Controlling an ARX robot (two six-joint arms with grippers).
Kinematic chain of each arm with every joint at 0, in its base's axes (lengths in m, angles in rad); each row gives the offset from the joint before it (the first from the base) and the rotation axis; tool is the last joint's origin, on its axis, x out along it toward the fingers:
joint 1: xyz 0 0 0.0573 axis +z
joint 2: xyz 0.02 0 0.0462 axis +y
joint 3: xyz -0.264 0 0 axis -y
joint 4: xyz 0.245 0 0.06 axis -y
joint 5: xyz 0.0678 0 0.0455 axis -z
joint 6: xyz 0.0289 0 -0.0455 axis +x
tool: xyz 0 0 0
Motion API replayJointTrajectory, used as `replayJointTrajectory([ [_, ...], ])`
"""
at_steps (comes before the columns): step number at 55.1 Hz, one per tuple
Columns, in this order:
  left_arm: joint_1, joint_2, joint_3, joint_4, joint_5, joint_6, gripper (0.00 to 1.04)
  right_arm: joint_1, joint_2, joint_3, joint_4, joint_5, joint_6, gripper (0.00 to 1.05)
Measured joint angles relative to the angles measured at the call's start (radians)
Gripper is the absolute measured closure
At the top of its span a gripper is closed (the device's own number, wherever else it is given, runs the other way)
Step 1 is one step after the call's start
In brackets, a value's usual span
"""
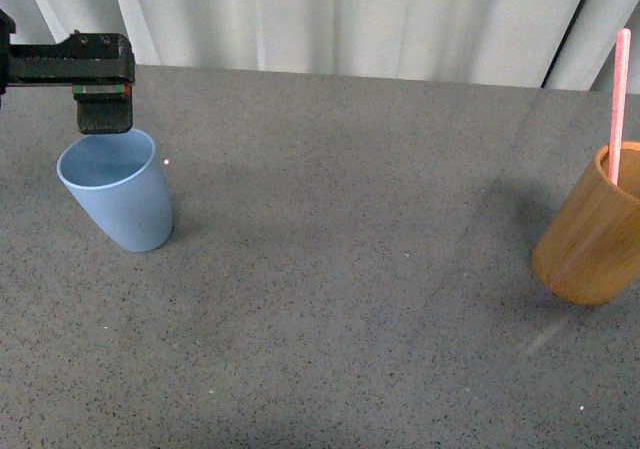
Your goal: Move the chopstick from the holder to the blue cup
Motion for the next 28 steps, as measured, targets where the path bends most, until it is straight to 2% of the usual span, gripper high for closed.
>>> replayJointTrajectory([
  [15,-0.008,0.087,0.032,-0.013,-0.017,0.004,0.07,0.000,0.000,0.000,0.000,0.000,0.000,0.10],
  [28,0.018,0.157,0.069,-0.002,-0.046,0.023,0.07,0.000,0.000,0.000,0.000,0.000,0.000,0.10],
])
